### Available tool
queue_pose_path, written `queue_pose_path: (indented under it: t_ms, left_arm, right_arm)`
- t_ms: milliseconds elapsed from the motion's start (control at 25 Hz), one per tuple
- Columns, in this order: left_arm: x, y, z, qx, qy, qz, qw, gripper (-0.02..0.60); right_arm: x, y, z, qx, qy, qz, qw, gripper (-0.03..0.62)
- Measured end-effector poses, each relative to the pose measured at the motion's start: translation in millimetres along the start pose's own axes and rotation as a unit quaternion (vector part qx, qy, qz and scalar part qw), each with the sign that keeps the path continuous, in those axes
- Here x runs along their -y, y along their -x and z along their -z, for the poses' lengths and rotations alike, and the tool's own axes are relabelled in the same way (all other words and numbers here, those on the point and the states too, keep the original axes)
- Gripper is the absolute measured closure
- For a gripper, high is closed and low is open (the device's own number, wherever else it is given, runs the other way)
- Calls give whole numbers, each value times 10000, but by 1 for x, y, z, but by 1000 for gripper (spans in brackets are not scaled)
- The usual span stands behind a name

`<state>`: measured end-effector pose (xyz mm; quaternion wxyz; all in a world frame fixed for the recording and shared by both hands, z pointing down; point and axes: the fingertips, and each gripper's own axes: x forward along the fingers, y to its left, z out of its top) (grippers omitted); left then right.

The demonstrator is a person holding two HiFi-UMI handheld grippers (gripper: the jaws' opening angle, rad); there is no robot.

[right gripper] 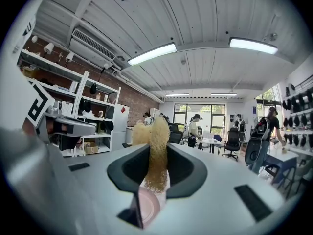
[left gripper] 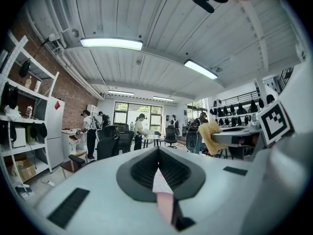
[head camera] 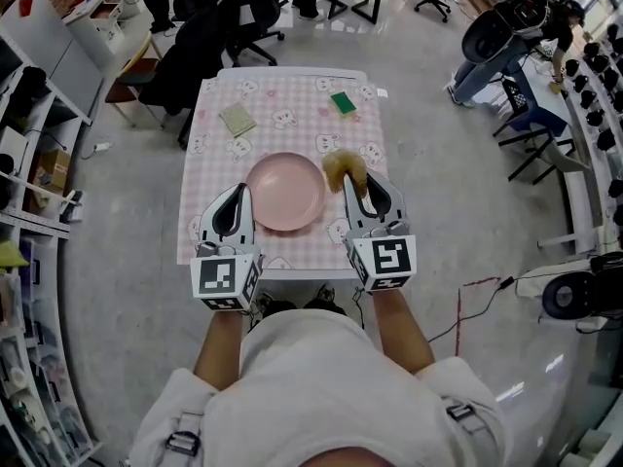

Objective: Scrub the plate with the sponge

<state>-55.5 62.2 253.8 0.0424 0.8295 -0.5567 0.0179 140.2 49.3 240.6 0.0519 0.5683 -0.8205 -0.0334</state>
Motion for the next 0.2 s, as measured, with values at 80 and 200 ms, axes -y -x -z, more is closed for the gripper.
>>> queue_pose_path:
  t_ms: [80, 200]
  left_arm:
    - [-2, 0, 1, -2, -15, -7, 10000, 571]
    - [-4, -1, 3, -2, -30, -22, 10000, 571]
  right_arm:
    - [1, 0, 0, 23, 12, 17, 10000, 513]
    - [3, 0, -1, 66, 29, 39, 10000, 513]
